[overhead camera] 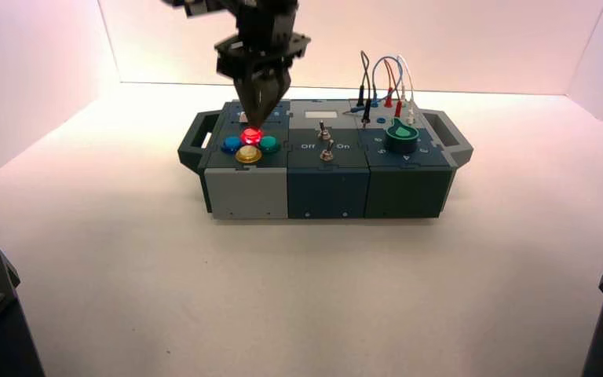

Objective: Push the red button with the right gripper.

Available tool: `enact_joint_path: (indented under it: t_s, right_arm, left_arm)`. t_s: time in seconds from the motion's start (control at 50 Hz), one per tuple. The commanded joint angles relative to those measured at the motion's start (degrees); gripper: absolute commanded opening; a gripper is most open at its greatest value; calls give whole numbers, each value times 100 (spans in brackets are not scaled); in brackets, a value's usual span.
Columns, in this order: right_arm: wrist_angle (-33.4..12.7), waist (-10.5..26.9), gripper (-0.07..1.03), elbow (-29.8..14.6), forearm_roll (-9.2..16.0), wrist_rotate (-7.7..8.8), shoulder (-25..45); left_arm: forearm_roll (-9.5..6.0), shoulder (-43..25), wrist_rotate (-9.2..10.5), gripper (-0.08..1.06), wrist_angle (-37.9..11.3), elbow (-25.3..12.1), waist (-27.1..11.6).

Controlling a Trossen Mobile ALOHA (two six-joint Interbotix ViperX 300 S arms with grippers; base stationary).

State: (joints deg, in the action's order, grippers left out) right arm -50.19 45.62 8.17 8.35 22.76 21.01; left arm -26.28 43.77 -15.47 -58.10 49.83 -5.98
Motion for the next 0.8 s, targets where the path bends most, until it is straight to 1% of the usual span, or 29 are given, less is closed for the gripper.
enact_joint_path:
  t_s: [0.02, 0.12, 0.38, 0.56, 0.8]
  right_arm:
    - [-132, -9, -2, -167, 0, 9, -422]
    - [-237, -26, -2, -123, -18, -9, -571]
    - [-255, -62, -2, 79, -26, -44, -896]
    - [-352, -123, -2, 105, -18, -44, -940]
    - [-360, -132, -2, 123, -26, -44, -976]
  left_arm:
    - [-18, -53, 9, -3, 79, -211, 18]
    - [-18, -149, 9, -3, 88, -211, 18]
    - [-9, -237, 9, -3, 281, -123, 18]
    - [-18, -220, 9, -3, 299, -105, 18]
    - [-9, -255, 9, -3, 290, -53, 18]
